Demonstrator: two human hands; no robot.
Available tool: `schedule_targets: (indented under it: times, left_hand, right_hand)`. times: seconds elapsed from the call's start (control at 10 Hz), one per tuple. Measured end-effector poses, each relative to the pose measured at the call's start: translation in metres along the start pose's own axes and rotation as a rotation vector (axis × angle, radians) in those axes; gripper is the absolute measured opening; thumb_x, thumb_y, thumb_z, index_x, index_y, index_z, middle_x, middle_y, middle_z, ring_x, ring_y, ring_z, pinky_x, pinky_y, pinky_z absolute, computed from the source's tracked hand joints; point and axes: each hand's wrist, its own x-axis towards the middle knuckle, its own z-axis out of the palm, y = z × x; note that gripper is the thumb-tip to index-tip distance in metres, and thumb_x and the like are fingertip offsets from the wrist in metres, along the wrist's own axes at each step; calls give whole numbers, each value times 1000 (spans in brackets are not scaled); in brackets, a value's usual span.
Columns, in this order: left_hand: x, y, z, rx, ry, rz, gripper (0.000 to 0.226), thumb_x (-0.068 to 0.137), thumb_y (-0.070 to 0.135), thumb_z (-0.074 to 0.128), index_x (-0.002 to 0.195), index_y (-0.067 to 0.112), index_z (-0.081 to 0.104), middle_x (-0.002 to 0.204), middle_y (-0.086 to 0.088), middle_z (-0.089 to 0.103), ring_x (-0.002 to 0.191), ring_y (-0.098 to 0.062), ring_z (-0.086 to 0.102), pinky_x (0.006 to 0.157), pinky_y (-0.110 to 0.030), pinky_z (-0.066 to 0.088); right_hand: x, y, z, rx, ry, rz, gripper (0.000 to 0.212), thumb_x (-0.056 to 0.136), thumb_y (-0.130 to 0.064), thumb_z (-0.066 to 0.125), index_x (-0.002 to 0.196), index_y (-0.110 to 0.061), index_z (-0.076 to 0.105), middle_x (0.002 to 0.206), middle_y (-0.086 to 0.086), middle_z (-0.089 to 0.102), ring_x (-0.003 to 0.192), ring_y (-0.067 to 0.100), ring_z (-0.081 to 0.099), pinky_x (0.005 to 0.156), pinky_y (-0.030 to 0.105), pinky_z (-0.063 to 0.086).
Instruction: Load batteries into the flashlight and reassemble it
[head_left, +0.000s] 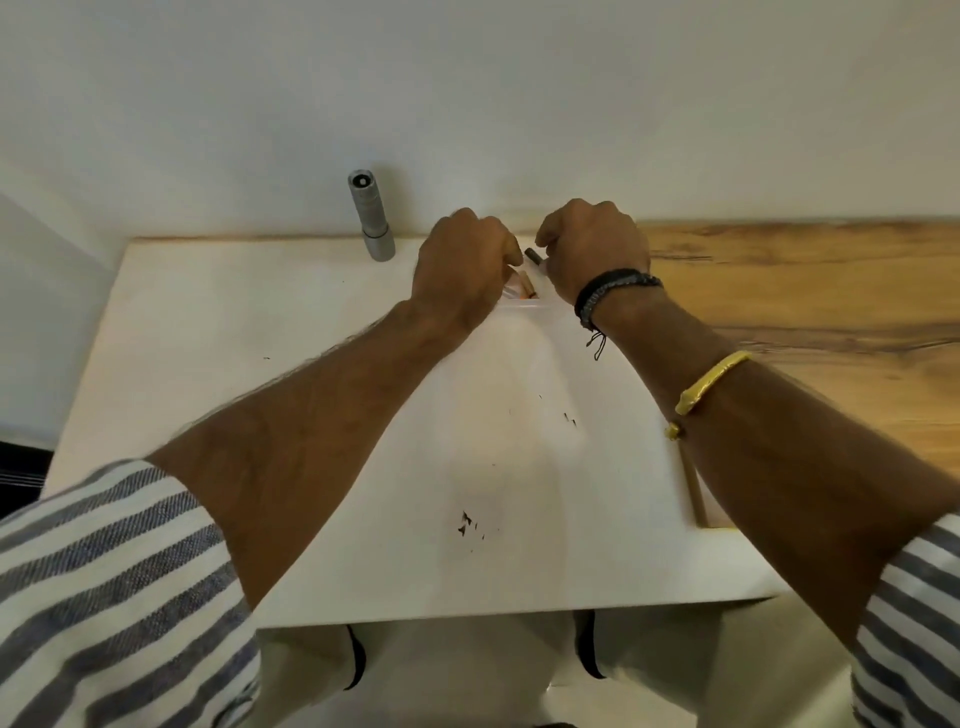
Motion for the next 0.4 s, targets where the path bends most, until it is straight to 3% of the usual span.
schedule_targets:
  times: [0.1,0.2,0.4]
  left_hand:
    - [-19,4,-16,-103,40,-17,15,91,18,69,101,17,80,100,-3,79,91,-19,69,83,-31,53]
    - [-45,7,-29,-119,61,-25,18,94,22,65,102,16,80,105,-3,78,99,-23,68,88,-40,53]
    - [-110,8,-37,-65,110,-9,34,104,27,49,132,13,64,136,-6,64,129,-25,55,110,-38,40]
  right_hand:
    - [-17,4,-11,127,61,31,24,92,-14,65,109,-28,75,109,2,75,97,26,70,82,35,58]
    - [-46,4,-23,259,103,39,20,93,-17,65,107,-26,76,107,-1,77,99,24,70,82,36,58]
    - [-118,-5,-29,448,145,23,28,96,-20,60,122,-22,70,119,-2,71,104,24,67,89,41,55]
